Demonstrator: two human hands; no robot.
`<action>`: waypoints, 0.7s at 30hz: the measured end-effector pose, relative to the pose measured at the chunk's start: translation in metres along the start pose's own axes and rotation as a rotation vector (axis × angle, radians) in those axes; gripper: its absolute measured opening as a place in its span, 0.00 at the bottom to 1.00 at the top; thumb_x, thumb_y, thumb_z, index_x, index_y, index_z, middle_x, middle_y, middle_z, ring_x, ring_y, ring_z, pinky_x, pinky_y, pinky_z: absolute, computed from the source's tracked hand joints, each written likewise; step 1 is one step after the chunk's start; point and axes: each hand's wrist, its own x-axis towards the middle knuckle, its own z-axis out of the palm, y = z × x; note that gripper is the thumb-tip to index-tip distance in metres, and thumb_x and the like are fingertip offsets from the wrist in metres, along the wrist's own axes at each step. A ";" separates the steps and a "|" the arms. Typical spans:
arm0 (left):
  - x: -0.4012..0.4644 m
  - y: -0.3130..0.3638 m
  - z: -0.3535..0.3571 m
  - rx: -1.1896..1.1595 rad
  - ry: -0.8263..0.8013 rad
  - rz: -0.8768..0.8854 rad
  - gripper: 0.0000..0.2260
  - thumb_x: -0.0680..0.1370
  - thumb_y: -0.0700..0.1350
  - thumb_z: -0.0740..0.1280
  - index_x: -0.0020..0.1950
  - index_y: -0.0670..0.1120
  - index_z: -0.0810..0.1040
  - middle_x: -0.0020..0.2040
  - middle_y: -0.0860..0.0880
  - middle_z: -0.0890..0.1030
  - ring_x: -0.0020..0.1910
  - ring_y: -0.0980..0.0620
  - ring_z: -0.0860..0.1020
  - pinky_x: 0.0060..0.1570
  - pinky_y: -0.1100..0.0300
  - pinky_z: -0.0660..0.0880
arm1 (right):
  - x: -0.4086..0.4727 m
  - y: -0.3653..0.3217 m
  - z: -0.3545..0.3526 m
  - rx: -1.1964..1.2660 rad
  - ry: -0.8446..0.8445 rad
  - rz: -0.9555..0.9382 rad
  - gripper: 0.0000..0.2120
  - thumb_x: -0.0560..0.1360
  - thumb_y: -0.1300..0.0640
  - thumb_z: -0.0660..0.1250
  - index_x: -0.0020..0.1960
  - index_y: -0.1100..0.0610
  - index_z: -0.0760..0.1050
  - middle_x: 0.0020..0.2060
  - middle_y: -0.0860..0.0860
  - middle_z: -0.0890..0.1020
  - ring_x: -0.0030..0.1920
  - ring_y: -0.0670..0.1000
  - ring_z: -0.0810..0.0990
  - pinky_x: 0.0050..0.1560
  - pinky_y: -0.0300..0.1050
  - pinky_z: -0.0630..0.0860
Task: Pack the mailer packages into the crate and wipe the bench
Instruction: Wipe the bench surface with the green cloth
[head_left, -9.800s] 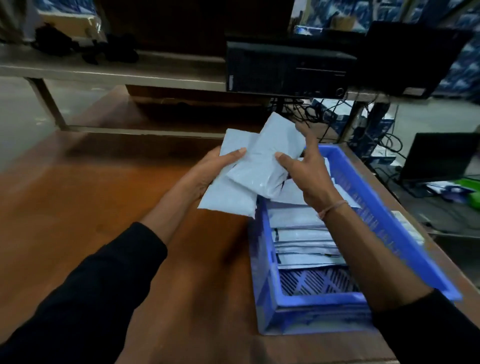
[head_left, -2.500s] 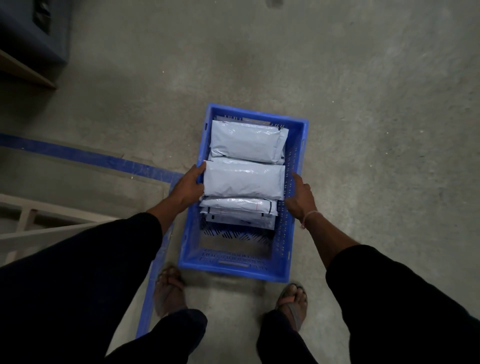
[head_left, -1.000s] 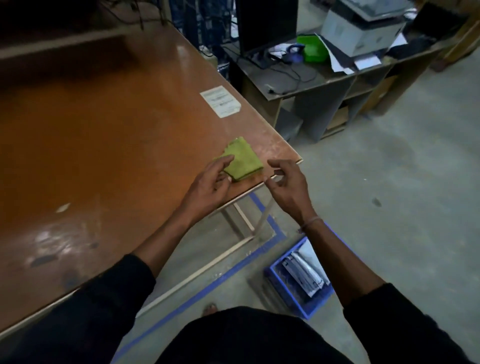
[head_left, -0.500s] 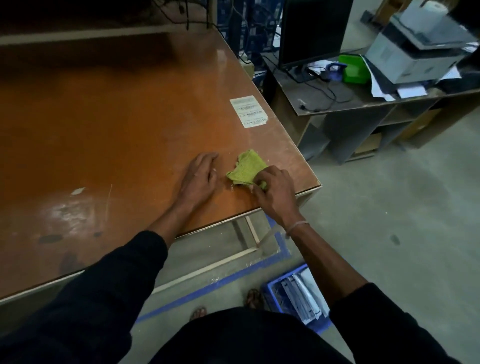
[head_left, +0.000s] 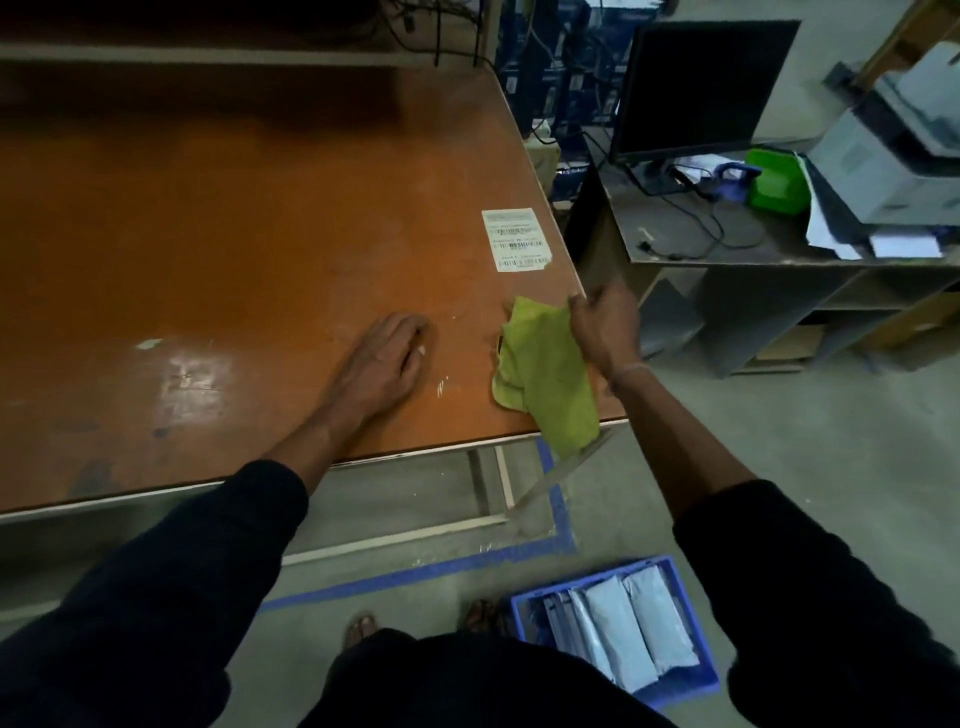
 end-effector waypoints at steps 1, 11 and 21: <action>0.000 0.001 0.000 0.004 -0.001 -0.005 0.16 0.83 0.45 0.61 0.70 0.42 0.72 0.65 0.42 0.76 0.63 0.43 0.74 0.64 0.48 0.72 | -0.004 0.002 0.006 -0.099 0.051 -0.041 0.17 0.78 0.49 0.64 0.58 0.63 0.74 0.57 0.61 0.77 0.58 0.63 0.77 0.55 0.53 0.74; 0.008 -0.002 0.000 0.135 -0.021 0.056 0.18 0.83 0.48 0.59 0.68 0.41 0.75 0.65 0.42 0.76 0.62 0.42 0.74 0.63 0.48 0.72 | -0.059 0.050 0.063 -0.525 -0.167 -0.598 0.29 0.84 0.41 0.43 0.82 0.53 0.53 0.81 0.56 0.53 0.82 0.57 0.46 0.79 0.62 0.47; 0.049 -0.046 -0.022 0.267 -0.007 -0.158 0.22 0.82 0.55 0.56 0.69 0.44 0.74 0.66 0.42 0.75 0.64 0.39 0.71 0.58 0.45 0.73 | -0.045 0.055 0.059 -0.505 -0.162 -0.668 0.30 0.85 0.42 0.45 0.82 0.54 0.47 0.81 0.57 0.49 0.82 0.57 0.43 0.80 0.57 0.46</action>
